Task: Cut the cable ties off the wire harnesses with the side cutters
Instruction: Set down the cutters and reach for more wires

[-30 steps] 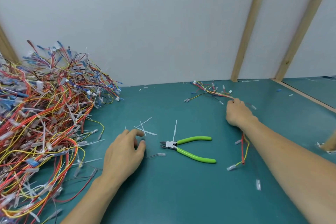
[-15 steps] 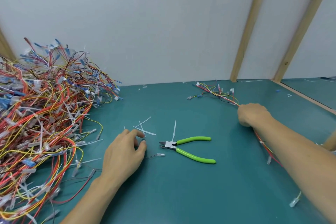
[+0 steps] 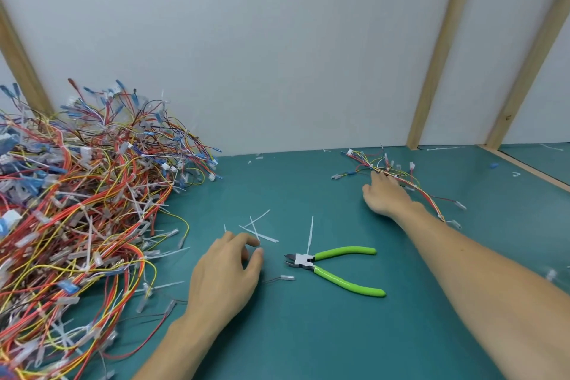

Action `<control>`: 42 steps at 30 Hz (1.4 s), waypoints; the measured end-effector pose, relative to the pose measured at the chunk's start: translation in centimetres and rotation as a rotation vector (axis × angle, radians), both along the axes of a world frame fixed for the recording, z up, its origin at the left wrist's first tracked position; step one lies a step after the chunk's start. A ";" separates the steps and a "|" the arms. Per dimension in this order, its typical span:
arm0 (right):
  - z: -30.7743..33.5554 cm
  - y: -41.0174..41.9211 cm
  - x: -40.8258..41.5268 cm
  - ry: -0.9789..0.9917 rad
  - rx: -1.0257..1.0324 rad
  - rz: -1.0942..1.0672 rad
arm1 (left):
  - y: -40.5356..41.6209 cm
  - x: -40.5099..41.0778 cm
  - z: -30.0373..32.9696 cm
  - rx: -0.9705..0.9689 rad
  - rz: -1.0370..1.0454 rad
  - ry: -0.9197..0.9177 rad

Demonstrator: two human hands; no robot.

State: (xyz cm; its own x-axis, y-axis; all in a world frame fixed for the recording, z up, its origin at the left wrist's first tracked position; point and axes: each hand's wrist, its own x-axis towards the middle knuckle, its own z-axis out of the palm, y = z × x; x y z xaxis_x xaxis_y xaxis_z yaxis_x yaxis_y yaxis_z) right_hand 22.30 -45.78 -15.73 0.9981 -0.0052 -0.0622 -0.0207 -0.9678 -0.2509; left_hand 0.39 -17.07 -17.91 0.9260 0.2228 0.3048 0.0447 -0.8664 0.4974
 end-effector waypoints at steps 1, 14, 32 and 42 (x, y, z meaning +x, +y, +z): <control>-0.3 -0.1 0.4 0.027 -0.013 -0.029 | 0.0 0.0 0.0 -0.001 -0.001 -0.004; 1.1 4.9 -1.1 -0.100 0.108 -0.006 | 0.0 0.8 -0.4 0.008 0.015 -0.017; -0.2 17.4 -19.5 -0.336 0.880 0.335 | 1.1 1.5 1.0 -0.538 0.157 0.075; -0.7 15.3 -19.2 -0.463 0.808 0.351 | 7.8 4.5 13.4 0.035 0.191 0.037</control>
State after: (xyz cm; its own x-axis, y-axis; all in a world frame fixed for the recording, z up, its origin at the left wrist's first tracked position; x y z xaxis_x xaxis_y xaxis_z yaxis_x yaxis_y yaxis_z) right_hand 3.06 -30.49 -16.44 0.8617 0.1672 0.4791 0.5006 -0.4353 -0.7483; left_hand 4.86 -9.28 -4.55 0.8784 0.3854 0.2825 0.2275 -0.8573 0.4618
